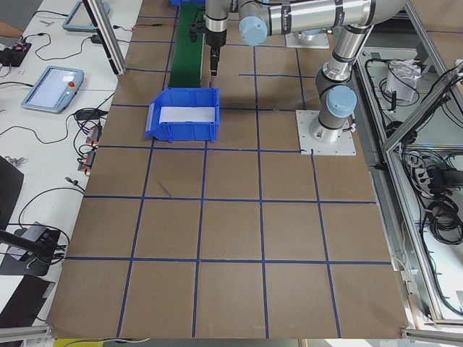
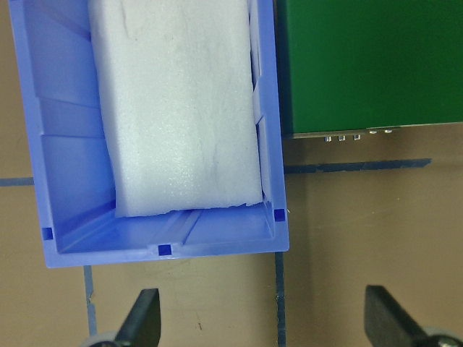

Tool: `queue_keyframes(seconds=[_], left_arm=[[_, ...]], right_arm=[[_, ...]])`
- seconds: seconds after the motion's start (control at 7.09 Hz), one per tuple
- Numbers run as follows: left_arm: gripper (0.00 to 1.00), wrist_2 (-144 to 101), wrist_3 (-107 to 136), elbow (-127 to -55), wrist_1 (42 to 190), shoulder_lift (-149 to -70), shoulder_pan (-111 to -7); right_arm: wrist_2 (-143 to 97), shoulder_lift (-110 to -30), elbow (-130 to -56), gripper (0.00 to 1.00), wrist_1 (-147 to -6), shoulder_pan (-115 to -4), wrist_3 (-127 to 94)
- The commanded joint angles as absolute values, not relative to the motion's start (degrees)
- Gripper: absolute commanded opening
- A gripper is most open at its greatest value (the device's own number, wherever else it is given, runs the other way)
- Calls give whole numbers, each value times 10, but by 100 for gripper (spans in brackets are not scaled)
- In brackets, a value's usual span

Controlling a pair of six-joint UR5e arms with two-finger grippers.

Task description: Transport two buttons from left to right

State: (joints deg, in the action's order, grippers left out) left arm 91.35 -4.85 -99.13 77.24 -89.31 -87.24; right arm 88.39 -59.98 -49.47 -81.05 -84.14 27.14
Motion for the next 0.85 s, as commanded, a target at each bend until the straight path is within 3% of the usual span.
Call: queue_keyframes(seconds=[0.0,0.42,0.71], left_arm=[[100,914,-44,-1009,778,-871,-872],[100,913,-47,-1004,780,-881,-871],[100,912,-47,-998,784,-871,-871]], right_arm=[[896,-643,-519,100,-765,-876,234],[894,-791,-754,100,-830,-890,229],[897,-845,-843,100,-851,-883,216]])
